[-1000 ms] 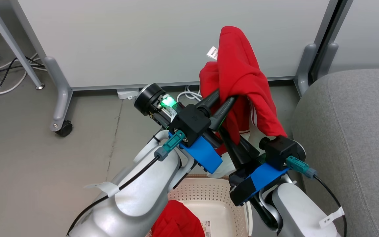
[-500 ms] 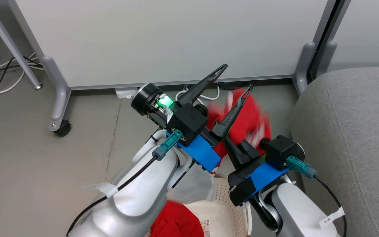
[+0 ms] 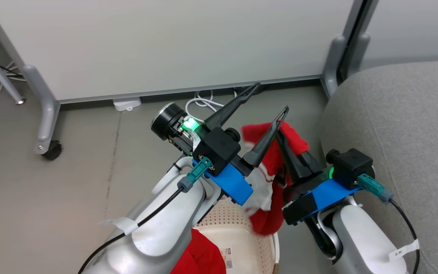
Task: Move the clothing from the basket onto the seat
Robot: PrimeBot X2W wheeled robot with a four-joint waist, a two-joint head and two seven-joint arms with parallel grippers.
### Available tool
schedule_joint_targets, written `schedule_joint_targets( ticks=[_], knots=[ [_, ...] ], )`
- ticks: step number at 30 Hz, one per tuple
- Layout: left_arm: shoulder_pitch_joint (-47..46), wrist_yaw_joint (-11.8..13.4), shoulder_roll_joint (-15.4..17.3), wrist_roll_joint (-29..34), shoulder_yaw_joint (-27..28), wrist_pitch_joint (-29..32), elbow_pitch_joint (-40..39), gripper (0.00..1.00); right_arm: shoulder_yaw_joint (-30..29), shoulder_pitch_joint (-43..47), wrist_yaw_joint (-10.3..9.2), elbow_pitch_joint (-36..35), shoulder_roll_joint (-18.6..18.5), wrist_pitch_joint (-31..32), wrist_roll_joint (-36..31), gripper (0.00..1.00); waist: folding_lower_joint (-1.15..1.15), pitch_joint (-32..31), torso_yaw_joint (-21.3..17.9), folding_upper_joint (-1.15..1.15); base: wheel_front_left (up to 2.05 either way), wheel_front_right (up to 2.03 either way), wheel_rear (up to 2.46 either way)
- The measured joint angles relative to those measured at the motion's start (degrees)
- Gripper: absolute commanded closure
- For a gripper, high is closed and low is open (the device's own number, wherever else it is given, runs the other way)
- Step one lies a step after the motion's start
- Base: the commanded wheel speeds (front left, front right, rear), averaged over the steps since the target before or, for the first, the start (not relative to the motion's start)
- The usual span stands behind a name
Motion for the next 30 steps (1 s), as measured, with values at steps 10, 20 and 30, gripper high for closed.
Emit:
schedule_joint_targets(
  ticks=[10, 20, 30],
  knots=[
    [0.7, 0.0, 0.0, 1.0, -1.5, 0.0, 0.3, 0.00, -9.3, 1.0, 0.00, -5.3, 0.0, 0.0, -5.7, 1.00, 0.00, 3.4, -7.2, 0.00, 0.00, 0.00, 0.00],
    [0.1, -0.2, 0.1, 1.5, -3.7, 0.0, 1.0, 0.00, -16.7, 3.5, 0.00, -10.0, -0.1, 0.0, -8.6, 1.00, 0.00, 6.6, -16.0, 0.00, 0.00, 0.00, 0.00],
    [0.1, -0.3, 0.0, 1.4, -4.9, 0.0, 1.0, 0.00, -21.0, 6.5, 0.00, -13.2, -0.1, 0.0, -10.4, 1.00, 0.00, 8.3, -19.3, 0.00, 0.00, 0.00, 0.00]
  ],
)
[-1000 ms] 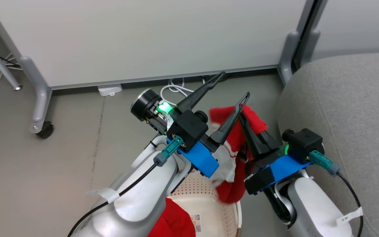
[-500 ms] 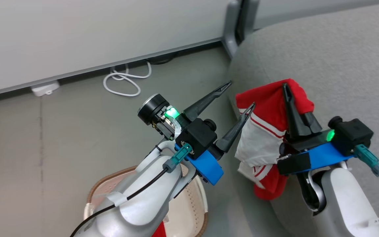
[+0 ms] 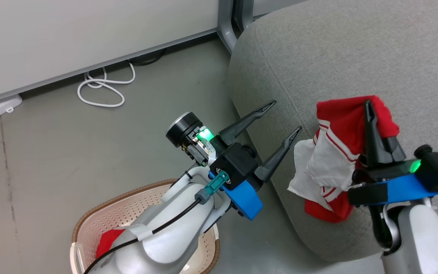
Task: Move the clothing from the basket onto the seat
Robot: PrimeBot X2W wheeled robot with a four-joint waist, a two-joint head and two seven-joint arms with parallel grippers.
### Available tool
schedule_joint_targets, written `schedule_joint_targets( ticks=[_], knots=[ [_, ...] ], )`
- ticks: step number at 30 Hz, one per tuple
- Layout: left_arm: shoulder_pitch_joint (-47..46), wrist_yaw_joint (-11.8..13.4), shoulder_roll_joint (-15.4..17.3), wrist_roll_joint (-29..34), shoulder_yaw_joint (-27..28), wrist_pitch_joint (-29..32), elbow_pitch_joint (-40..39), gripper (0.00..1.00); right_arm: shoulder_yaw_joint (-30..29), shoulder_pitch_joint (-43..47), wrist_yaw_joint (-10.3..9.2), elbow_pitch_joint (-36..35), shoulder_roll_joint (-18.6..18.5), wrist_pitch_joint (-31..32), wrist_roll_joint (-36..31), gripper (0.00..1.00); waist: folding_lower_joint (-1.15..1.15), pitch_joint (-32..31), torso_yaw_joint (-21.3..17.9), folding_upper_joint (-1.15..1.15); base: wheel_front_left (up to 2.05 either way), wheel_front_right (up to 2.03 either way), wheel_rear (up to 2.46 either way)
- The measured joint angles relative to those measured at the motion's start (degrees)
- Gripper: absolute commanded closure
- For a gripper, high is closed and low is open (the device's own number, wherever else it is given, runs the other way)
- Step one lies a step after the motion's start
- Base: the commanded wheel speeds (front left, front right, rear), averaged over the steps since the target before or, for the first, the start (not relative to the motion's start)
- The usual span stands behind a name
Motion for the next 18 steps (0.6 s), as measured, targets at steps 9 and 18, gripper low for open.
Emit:
schedule_joint_targets(
  ticks=[9, 18],
  knots=[
    [-2.4, 0.0, 0.3, 0.9, -0.1, 0.0, 0.0, 0.00, -4.4, -10.1, 0.00, -4.7, -3.5, 0.0, -1.2, 1.00, 0.00, 4.2, 1.1, 0.00, 0.00, 0.00, 0.00],
    [-7.8, 0.0, 0.4, 2.9, -1.5, 0.0, 0.6, 0.00, -13.9, -29.9, 0.01, -3.3, -14.2, 0.0, -1.7, 1.00, 0.01, 13.0, 3.4, 0.00, 0.00, 0.00, 0.00]
  ],
)
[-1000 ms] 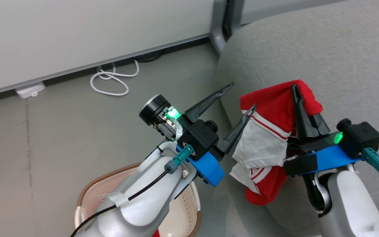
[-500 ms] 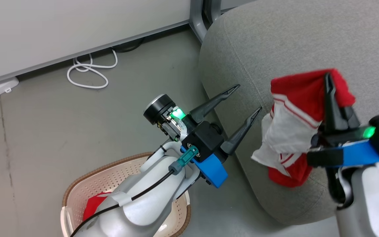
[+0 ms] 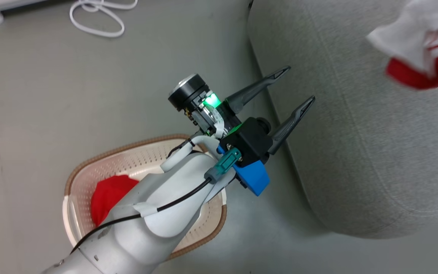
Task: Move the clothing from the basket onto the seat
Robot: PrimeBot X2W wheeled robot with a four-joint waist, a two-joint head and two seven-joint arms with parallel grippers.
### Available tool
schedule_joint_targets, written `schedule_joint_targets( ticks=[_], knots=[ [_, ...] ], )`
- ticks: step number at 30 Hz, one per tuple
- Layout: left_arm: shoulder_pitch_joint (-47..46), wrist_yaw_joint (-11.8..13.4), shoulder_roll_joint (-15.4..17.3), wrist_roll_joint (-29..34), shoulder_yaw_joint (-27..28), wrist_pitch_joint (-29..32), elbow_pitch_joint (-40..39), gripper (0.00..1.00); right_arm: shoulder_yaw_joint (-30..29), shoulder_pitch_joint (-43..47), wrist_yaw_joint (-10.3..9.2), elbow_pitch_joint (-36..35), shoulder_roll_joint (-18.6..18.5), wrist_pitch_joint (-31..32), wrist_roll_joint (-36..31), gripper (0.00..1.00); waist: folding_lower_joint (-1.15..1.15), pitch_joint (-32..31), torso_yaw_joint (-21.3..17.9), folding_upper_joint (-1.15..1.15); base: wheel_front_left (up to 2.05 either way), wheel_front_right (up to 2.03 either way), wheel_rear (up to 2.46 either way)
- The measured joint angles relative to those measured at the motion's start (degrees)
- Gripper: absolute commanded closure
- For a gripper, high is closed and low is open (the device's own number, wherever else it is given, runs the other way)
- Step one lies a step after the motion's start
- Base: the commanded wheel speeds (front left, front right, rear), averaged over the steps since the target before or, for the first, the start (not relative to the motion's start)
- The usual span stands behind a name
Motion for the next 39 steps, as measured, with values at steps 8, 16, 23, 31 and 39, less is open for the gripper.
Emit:
schedule_joint_targets(
  ticks=[8, 16, 23, 31, 39],
  knots=[
    [-4.3, 0.1, -0.1, 1.0, -0.6, 0.0, 0.0, 0.00, -6.3, -12.9, 0.00, 9.4, -12.3, 0.0, 2.9, 1.00, 0.01, 9.0, 2.7, 0.00, 0.00, 0.00, 0.00],
    [-5.5, 0.1, 0.0, 1.6, -1.1, 0.0, 0.4, 0.00, -5.5, -13.7, 0.00, 27.9, -12.5, 0.0, 3.7, 1.00, 0.01, 14.8, 4.9, 0.00, 0.00, 0.00, 0.00],
    [-6.3, 0.3, -0.2, 1.2, -1.6, 0.0, 0.4, 0.00, -5.8, -8.7, 0.00, 38.9, -10.1, 0.0, 3.9, 1.00, 0.01, 15.1, 6.5, 0.00, 0.00, 0.00, 0.00],
    [-5.5, 1.0, 0.0, 0.6, -0.8, 0.0, 0.6, 0.00, -7.2, -5.6, 0.00, 40.6, -7.5, 0.0, 4.7, 0.00, 0.00, 12.4, 6.3, 0.00, 0.00, 0.00, 0.00],
    [1.2, 2.6, 0.5, -2.1, 2.8, 0.0, -0.3, 0.00, -6.9, 9.3, 0.00, 32.1, -4.1, 0.0, 2.8, 0.00, -0.01, 4.7, 6.7, 0.00, 0.00, 0.00, 0.00]
  ],
)
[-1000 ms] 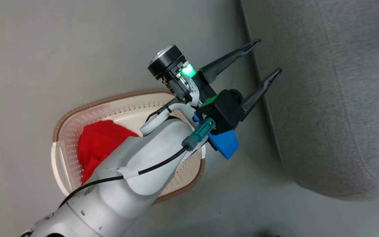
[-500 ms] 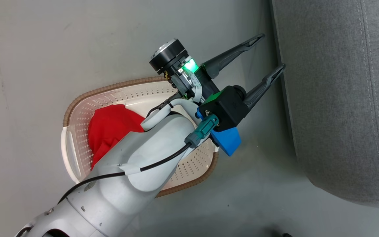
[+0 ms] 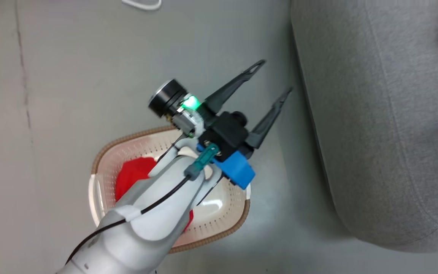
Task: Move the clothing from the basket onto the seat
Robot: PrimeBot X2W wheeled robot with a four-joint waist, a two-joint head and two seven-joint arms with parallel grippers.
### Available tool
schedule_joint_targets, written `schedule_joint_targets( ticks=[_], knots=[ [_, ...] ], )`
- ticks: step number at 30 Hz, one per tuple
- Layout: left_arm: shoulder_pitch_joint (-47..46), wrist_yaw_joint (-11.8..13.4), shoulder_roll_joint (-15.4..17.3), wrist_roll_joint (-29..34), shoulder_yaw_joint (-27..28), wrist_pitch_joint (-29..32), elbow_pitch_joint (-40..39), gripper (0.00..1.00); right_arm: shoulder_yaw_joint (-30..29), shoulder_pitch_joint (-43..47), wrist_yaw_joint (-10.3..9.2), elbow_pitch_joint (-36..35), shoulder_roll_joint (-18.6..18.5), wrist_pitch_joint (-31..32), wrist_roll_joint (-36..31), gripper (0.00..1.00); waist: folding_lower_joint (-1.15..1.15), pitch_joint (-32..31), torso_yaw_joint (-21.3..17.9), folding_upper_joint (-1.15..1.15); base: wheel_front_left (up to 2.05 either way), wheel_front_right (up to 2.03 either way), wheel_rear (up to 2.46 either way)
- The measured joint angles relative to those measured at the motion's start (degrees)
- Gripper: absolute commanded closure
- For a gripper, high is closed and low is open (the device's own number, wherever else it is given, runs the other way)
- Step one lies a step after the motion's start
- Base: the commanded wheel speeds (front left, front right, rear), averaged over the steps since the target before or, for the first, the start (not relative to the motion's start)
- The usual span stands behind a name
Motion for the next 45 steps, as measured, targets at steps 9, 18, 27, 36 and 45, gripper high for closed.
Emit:
schedule_joint_targets(
  ticks=[9, 18, 27, 36, 45],
  knots=[
    [11.4, 3.5, 3.4, -3.0, 9.5, 0.0, -2.8, 0.00, 7.6, 14.3, 0.00, -16.5, 5.7, 0.0, 0.3, 0.00, -0.01, -11.5, 1.2, 0.00, 0.00, 0.00, 0.00],
    [21.2, 6.5, 6.7, -3.5, 20.0, 0.0, -6.9, 0.00, 16.3, 20.8, -0.01, -26.9, 10.3, 0.0, -0.3, 0.00, -0.02, -19.7, 5.8, 0.00, 0.00, 0.00, 0.00],
    [30.2, 7.0, 7.1, -3.1, 28.4, 0.0, -11.2, 0.00, 19.5, 26.4, -0.01, -29.7, 14.7, 0.0, -1.7, 0.00, -0.01, -26.1, 10.9, 0.00, 0.00, 0.00, 0.00],
    [38.4, 6.2, 6.3, -1.5, 34.5, 0.0, -14.7, 0.00, 18.8, 33.3, 0.00, -31.1, 17.1, 0.0, -1.9, 0.00, -0.01, -31.0, 13.0, 0.00, 0.00, 0.00, 0.00],
    [41.9, 4.7, 4.4, 0.0, 37.2, 0.0, -15.3, 0.00, 18.7, 36.5, -0.01, -30.0, 17.8, 0.0, -1.9, 0.00, -0.01, -32.3, 12.8, 0.00, 0.00, 0.00, 0.00]
  ],
)
